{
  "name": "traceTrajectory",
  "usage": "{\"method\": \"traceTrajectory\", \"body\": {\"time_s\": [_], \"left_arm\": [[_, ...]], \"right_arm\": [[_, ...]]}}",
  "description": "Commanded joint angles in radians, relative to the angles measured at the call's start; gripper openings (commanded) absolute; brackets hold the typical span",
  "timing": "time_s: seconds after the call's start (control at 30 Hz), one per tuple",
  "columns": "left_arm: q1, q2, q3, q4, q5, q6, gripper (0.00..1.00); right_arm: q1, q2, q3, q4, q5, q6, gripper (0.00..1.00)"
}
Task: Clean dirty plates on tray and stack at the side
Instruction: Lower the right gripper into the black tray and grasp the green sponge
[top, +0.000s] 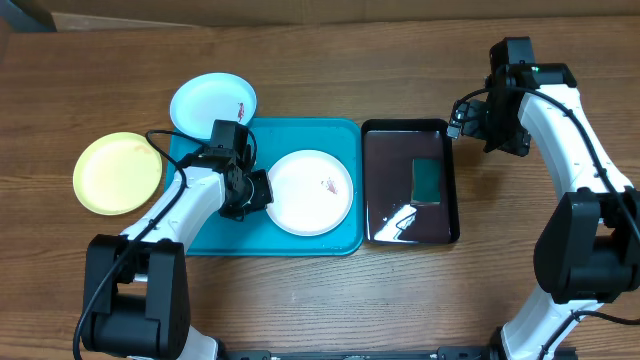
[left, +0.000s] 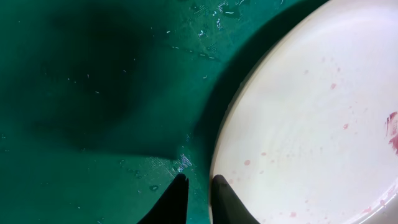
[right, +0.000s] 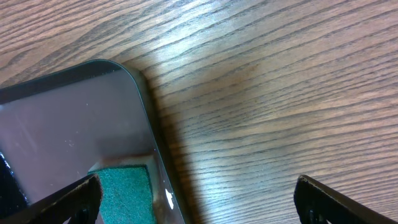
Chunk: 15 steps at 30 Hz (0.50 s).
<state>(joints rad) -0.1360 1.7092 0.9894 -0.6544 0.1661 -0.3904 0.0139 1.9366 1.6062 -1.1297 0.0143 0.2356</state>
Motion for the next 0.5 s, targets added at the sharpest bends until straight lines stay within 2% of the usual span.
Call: {"method": "traceTrajectory", "body": {"time_s": [0.0, 0.37, 0.47], "left_arm": [[-0.004, -0.010, -0.006, -0.001, -0.020, -0.010, 0.15], [-0.005, -0.010, -0.032, 0.022, -0.020, -0.011, 0.15], [-0.005, -0.010, -0.061, 0.055, -0.020, -0.010, 0.12]], "right_arm": [[0.002, -0.012, 0.014, 0.002, 0.000, 0.006, 1.00], [0.002, -0.012, 0.014, 0.002, 0.000, 0.006, 1.00], [0.002, -0.012, 0.014, 0.002, 0.000, 0.006, 1.00]]}}
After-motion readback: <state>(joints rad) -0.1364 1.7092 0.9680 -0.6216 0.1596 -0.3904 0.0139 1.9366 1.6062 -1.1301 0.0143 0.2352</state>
